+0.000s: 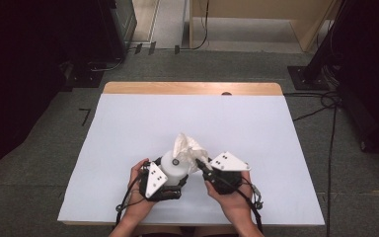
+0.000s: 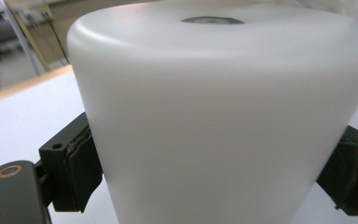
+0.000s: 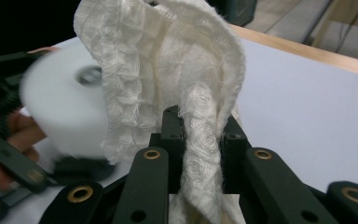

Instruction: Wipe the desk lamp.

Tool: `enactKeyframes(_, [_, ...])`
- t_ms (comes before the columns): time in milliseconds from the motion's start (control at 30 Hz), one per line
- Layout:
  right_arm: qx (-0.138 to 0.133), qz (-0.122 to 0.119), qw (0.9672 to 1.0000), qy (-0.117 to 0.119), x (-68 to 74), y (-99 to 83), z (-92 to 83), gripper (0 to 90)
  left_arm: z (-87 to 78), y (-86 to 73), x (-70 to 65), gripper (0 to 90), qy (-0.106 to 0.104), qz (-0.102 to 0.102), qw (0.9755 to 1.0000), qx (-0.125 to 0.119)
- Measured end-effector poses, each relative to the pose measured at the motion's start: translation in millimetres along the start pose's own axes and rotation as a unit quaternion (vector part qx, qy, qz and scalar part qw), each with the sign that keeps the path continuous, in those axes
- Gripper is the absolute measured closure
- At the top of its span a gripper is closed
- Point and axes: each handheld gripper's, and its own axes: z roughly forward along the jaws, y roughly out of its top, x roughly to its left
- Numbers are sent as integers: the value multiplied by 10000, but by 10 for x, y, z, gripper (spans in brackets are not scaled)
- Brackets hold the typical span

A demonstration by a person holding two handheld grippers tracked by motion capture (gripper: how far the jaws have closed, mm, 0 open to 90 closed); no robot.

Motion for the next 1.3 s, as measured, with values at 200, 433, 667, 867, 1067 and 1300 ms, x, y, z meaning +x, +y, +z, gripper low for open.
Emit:
enactKeyframes(200, [-196, 537, 9978, -321, -401, -111, -22, 772, 27, -98, 366, 86, 416, -530, 9975, -202])
enactKeyframes(433, [-164, 573, 9929, -1031, -795, -227, -72, 769, 28, -168, 515, 86, 665, -771, 9947, -173])
enactKeyframes(667, [257, 656, 9912, -1120, -987, -460, 105, 764, -7, -172, 514, 48, 554, -862, 9947, -116])
enactKeyframes(867, [428, 452, 9935, -956, -923, -545, 255, 742, -166, -147, 530, 0, 374, -837, 9958, -80])
enactKeyframes(1067, [353, 692, 9948, -652, -963, -569, 279, 550, -378, -139, 574, 0, 339, -801, 9961, -173])
enactKeyframes(1300, [-236, 845, 9958, -278, -1018, -520, 80, 320, -614, -177, 660, 0, 539, -1007, 9934, -142])
